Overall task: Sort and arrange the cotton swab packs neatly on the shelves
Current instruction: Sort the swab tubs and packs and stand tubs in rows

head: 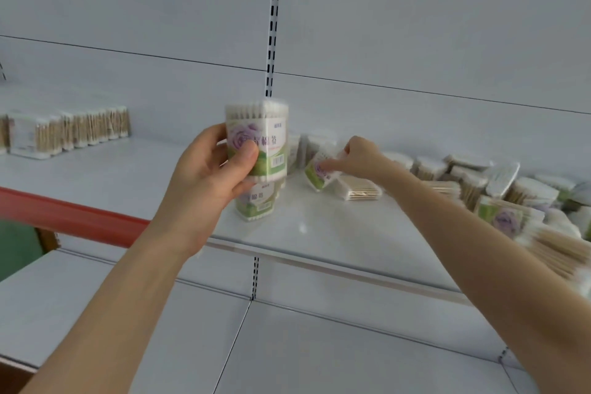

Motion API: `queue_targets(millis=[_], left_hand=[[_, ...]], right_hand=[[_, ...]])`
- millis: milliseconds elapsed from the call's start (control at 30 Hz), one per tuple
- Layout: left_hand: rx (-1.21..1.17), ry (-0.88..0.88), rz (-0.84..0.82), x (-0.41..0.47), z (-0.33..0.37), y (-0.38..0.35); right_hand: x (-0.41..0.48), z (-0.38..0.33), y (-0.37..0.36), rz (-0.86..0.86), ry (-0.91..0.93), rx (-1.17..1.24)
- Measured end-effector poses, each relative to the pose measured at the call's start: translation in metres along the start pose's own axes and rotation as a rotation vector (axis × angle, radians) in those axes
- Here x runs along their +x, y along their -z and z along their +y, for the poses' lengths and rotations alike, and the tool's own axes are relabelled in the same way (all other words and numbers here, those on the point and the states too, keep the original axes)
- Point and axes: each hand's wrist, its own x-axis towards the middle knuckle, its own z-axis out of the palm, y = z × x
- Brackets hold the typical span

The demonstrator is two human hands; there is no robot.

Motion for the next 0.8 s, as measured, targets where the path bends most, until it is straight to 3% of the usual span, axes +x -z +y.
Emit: queue_targets(millis=[267,800], left_hand=[[-0.026,0.02,-0.052,0.018,-0.007,0.013],[-0.083,0.005,-0.113,0.036,-0.011,0.028]], right_hand=[[0.008,-0.008,-0.012,0.094,-0.002,-0.202],[0.022,-0.013,-0.027,0.152,-0.096,-0.005]])
